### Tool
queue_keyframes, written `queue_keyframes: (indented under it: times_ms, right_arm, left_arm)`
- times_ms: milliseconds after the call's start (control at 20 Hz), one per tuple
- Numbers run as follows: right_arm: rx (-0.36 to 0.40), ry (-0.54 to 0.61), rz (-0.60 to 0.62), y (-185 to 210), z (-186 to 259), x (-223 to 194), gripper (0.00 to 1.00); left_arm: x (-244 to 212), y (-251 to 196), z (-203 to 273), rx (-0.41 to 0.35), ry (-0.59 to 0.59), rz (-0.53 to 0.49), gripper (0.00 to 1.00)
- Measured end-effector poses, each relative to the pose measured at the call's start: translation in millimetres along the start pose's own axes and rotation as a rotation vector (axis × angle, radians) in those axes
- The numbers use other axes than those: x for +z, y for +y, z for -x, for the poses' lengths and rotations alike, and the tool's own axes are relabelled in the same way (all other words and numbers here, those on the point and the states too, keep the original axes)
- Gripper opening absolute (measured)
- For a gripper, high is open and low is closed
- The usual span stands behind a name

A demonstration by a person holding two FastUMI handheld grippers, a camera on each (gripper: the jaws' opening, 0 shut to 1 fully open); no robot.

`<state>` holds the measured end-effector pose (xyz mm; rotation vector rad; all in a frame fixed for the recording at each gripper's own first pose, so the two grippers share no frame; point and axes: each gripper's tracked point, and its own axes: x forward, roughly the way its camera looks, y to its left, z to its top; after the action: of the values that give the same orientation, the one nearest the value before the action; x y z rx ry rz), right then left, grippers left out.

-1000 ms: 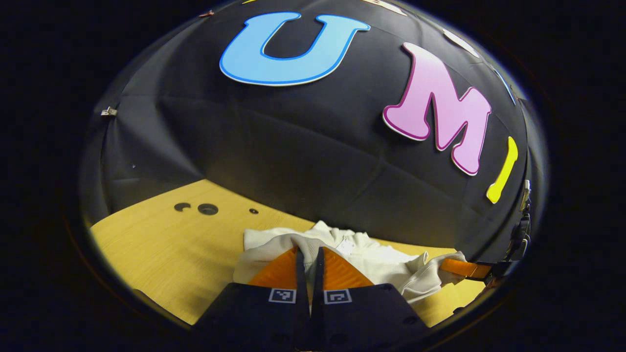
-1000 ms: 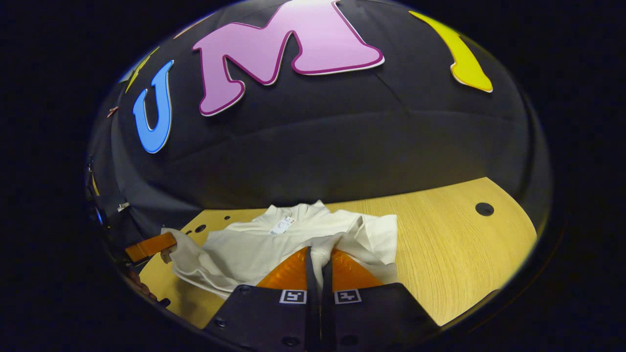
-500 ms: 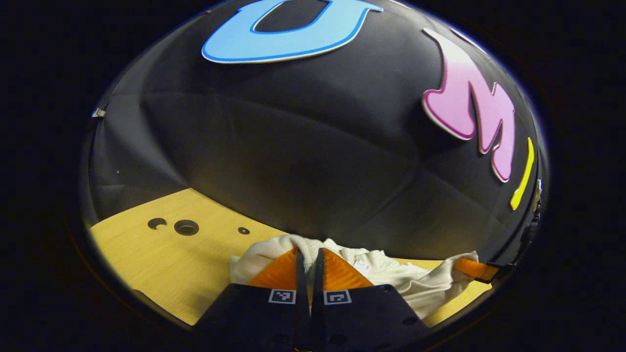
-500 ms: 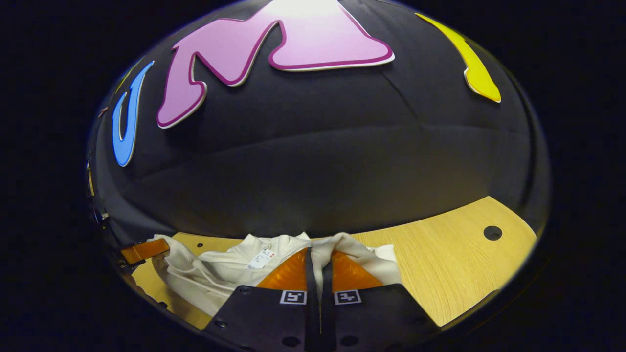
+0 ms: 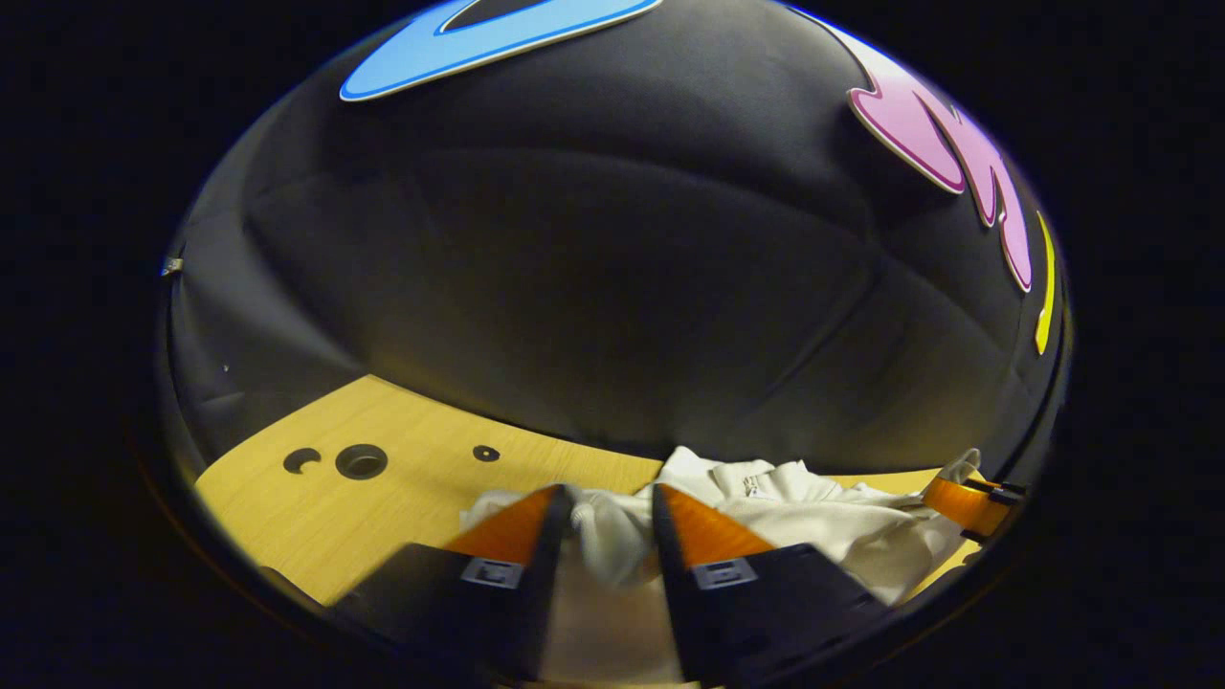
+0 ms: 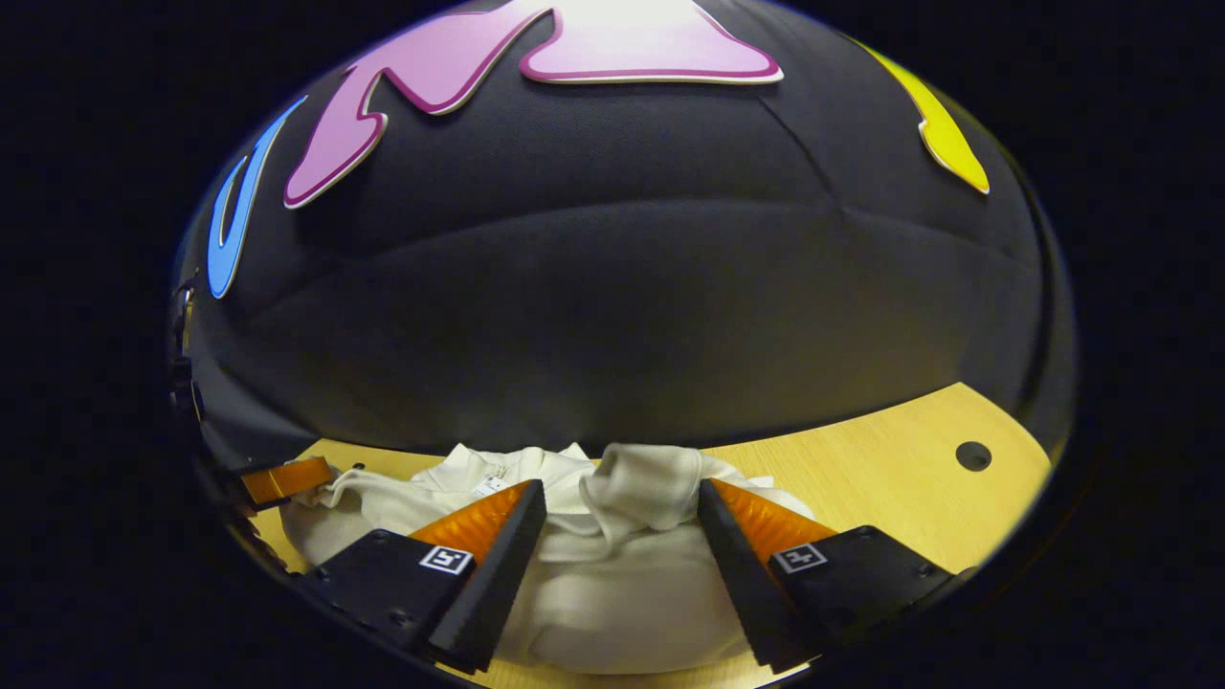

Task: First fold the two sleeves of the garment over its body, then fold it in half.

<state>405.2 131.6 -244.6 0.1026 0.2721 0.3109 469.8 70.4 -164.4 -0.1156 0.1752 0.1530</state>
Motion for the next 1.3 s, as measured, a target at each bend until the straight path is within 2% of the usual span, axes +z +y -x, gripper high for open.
queue_keyframes:
  times_ms: [100,150,200,400,600,800,1100,1300]
  right_arm:
    - [-0.006,-0.020,0.028,-3,8,12,0.96]
    - [-0.015,-0.029,0.035,-6,14,19,0.96]
    - [-0.027,-0.038,0.040,-9,21,26,0.96]
    - [-0.082,-0.086,0.069,-22,63,67,0.96]
    - [-0.148,-0.126,0.109,-35,127,112,0.97]
    - [-0.180,-0.152,0.116,-39,208,148,0.96]
    - [-0.193,-0.171,0.100,-25,335,163,0.97]
    - [-0.197,-0.226,0.152,-16,404,175,0.97]
  left_arm:
    - [17,4,9,0.023,-0.029,-0.019,0.80]
    - [28,3,21,0.024,-0.043,-0.023,0.86]
    - [37,3,29,0.027,-0.062,-0.027,0.98]
    - [84,5,86,0.038,-0.117,-0.038,0.97]
    - [128,4,158,0.024,-0.168,-0.035,0.98]
    - [165,-8,241,-0.038,-0.216,-0.033,0.97]
    - [179,-23,362,-0.119,-0.232,-0.049,0.97]
    - [174,-23,425,-0.150,-0.240,-0.037,0.97]
